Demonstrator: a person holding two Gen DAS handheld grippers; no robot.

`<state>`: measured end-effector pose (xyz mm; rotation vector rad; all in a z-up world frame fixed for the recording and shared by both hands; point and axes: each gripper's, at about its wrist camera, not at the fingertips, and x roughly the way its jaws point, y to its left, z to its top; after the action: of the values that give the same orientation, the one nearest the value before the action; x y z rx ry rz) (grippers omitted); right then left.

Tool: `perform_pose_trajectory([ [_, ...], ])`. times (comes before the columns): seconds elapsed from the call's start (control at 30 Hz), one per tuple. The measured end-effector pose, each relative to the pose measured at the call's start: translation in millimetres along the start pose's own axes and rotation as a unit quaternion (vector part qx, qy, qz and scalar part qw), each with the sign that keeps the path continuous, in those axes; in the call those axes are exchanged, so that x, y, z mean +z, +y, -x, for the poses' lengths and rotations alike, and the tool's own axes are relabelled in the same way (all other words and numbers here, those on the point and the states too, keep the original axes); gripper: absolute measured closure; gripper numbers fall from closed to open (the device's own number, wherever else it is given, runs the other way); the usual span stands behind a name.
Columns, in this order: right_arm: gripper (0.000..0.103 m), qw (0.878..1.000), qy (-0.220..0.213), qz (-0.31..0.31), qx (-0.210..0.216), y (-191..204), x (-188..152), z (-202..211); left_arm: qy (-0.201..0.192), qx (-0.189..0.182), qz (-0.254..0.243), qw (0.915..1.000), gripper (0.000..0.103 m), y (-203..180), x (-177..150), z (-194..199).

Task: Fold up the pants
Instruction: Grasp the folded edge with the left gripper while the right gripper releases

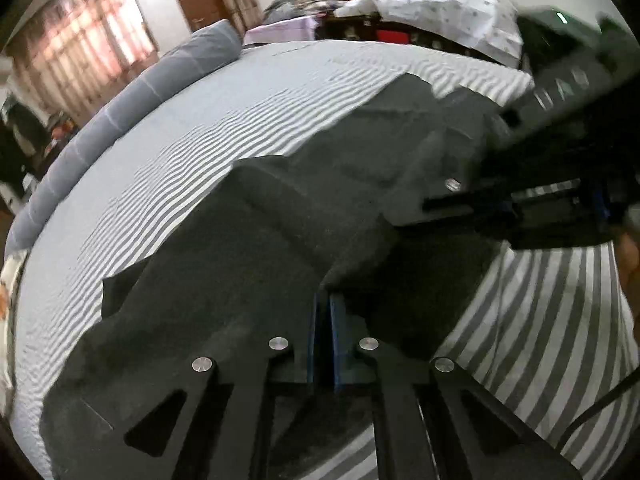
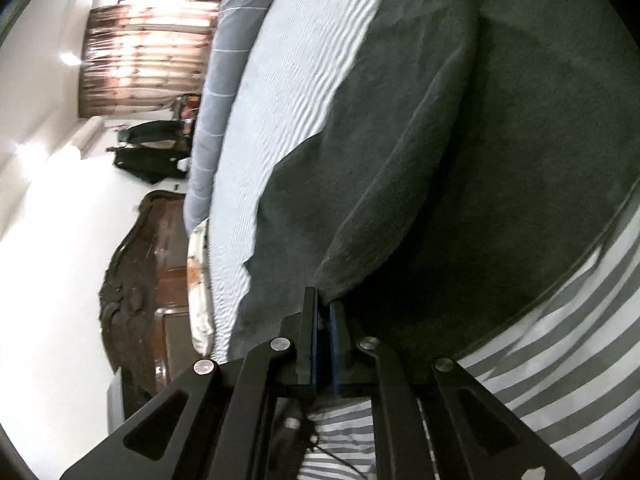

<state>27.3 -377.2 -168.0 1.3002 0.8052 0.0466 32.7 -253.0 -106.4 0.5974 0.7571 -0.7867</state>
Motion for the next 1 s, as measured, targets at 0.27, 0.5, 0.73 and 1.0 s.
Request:
perform_pose_trajectory([
  [0.27,0.072,0.995,-0.083,-0.044,-0.036,-34,50,30,-0.013,-0.017,0.035,0.9992,0.098,20,8,11],
  [0.5,0.087,0.989,-0.118,-0.063,-0.057,-41,104,33,-0.010,-0.029,0.045,0.9985,0.098,24,7,9],
  [0.73,0.095,0.990,-0.112,0.018,-0.079,13,138,12,-0.008,-0.047,0.073,0.9961,0.098,36,2,5],
  [1.0,0.069,0.989,-0.064,0.105,-0.085,95,172,-68,0.001,-0.063,0.119,0.9909,0.098,52,-5,-3],
])
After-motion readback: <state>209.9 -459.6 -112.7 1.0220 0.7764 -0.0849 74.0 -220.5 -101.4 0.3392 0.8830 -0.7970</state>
